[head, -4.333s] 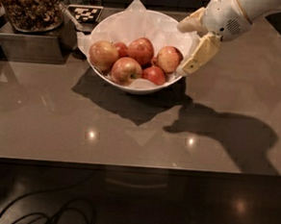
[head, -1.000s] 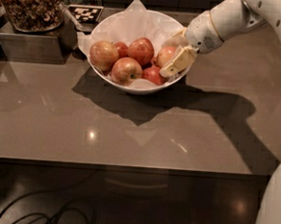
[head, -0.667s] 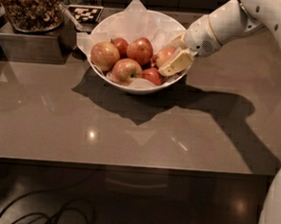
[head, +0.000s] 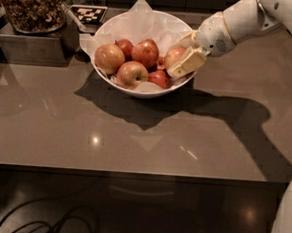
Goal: Pick apple from white bowl
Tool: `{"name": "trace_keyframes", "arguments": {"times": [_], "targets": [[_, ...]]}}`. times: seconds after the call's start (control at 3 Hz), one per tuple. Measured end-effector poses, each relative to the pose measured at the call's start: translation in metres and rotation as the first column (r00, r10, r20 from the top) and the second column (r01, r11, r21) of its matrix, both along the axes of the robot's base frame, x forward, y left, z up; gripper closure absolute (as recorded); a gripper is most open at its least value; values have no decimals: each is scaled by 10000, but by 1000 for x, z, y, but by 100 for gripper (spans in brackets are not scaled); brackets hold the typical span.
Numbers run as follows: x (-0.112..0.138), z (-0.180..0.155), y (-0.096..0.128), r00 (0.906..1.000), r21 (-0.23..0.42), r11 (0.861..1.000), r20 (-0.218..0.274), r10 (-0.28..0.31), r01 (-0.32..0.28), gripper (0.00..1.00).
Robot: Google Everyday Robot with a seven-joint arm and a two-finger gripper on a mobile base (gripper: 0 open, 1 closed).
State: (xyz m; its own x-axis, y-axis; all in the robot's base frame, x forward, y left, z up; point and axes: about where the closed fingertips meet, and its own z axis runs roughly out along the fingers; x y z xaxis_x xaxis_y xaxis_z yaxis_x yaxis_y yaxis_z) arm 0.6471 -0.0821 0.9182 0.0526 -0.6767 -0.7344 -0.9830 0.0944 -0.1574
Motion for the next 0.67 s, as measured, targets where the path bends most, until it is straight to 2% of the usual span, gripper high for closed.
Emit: {"name": "trace_keyframes", "arguments": {"times": [0.33, 0.67], "targets": [[-6, 21, 2, 9979, 818, 9946, 3, 644, -642, 100], [-19, 50, 7, 9884, 1850, 9715, -51, 1518, -1483, 100]]}}
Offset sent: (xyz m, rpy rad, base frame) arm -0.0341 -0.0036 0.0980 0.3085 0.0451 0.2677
